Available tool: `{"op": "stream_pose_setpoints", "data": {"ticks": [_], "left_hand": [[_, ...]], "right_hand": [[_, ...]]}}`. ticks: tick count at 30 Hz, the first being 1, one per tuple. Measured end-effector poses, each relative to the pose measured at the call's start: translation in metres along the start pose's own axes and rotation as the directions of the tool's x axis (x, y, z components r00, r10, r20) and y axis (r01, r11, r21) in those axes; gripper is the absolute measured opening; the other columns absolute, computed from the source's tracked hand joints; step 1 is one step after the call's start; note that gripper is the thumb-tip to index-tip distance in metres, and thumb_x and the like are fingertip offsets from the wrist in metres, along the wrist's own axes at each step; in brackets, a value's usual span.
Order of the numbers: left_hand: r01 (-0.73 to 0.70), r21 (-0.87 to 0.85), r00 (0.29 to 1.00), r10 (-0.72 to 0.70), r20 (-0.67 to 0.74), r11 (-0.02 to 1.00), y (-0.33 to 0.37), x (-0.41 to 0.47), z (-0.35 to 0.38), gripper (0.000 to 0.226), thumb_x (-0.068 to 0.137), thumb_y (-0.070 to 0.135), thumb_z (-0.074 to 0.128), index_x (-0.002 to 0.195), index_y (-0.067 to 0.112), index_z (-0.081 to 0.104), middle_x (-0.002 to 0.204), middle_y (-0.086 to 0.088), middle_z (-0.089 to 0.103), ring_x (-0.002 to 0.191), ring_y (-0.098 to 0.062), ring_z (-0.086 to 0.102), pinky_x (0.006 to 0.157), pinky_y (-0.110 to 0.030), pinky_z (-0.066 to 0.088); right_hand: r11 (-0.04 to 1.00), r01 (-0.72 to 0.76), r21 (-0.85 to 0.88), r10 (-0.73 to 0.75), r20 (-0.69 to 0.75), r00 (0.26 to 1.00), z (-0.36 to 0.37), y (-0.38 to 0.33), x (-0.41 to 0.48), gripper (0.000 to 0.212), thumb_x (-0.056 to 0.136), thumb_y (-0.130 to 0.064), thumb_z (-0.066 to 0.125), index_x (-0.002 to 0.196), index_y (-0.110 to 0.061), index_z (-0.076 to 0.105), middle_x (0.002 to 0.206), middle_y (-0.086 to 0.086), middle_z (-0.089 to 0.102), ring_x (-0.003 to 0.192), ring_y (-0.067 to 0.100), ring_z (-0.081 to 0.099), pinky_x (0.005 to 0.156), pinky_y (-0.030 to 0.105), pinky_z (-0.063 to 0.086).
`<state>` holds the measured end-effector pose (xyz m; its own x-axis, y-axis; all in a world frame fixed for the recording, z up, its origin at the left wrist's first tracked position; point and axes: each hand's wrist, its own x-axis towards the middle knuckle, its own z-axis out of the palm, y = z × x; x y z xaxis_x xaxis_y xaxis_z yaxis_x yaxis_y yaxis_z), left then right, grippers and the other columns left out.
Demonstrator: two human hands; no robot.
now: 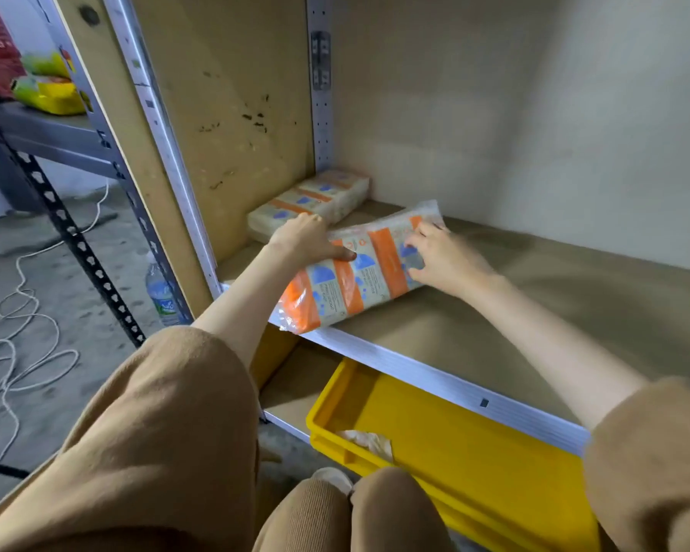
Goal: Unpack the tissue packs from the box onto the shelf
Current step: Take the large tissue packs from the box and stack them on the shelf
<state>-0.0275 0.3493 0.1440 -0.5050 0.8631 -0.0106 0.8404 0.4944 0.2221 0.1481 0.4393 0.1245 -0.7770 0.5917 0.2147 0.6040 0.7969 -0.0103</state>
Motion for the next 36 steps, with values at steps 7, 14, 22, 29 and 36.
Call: {"op": "stream_pose_setpoints", "data": {"ticks": [7,14,22,29,36], "left_hand": [[0.076,0.027,0.997,-0.077,0.003,0.997,-0.019,0.003,0.015,0.048,0.093,0.041,0.048,0.123,0.006,0.055,0.127,-0.02,0.055,0.115,-0.038,0.054,0.09,-0.039,0.046],[-0.103,0.147,0.989,0.117,-0.086,0.984,-0.022,-0.043,0.041,0.073,0.088,0.054,0.047,0.143,0.008,0.033,0.153,-0.011,0.032,0.135,-0.027,0.041,0.104,-0.036,0.039],[-0.103,0.379,0.981,0.156,-0.113,0.92,-0.03,-0.03,0.041,0.059,0.091,0.039,0.052,0.141,0.015,0.033,0.144,-0.006,0.046,0.127,-0.028,0.05,0.094,-0.039,0.047],[-0.043,0.355,0.91,0.184,-0.373,0.934,-0.019,-0.005,-0.023,0.045,0.086,0.041,0.056,0.122,0.015,0.058,0.104,-0.018,0.068,0.097,-0.039,0.063,0.07,-0.035,0.046],[0.067,0.222,0.842,0.064,-0.535,0.973,-0.023,0.045,-0.053,0.034,0.086,0.031,0.058,0.104,0.002,0.063,0.092,-0.024,0.066,0.086,-0.041,0.062,0.067,-0.036,0.042]], "right_hand": [[0.976,-0.147,0.162,0.106,0.237,0.966,0.049,0.002,-0.026,0.037,0.088,-0.028,0.057,0.115,-0.003,0.059,0.12,0.015,0.053,0.115,0.029,0.053,0.093,0.036,0.044],[0.921,-0.268,0.281,0.191,0.273,0.943,0.085,-0.018,-0.017,0.061,0.093,-0.043,0.045,0.138,-0.004,0.037,0.148,0.016,0.032,0.136,0.033,0.032,0.112,0.039,0.032],[0.891,-0.367,0.268,0.294,0.277,0.915,0.092,-0.035,0.009,0.07,0.092,-0.045,0.042,0.146,-0.005,0.02,0.156,0.013,0.016,0.143,0.03,0.02,0.116,0.037,0.022],[0.885,-0.358,0.298,0.288,0.254,0.923,0.091,-0.042,0.034,0.057,0.093,-0.036,0.043,0.135,0.004,0.039,0.144,0.021,0.037,0.135,0.032,0.033,0.111,0.034,0.027],[0.853,-0.371,0.367,0.305,0.228,0.925,0.098,-0.05,0.061,0.053,0.092,-0.031,0.042,0.131,0.005,0.042,0.145,0.024,0.036,0.135,0.032,0.034,0.112,0.034,0.027]]}}
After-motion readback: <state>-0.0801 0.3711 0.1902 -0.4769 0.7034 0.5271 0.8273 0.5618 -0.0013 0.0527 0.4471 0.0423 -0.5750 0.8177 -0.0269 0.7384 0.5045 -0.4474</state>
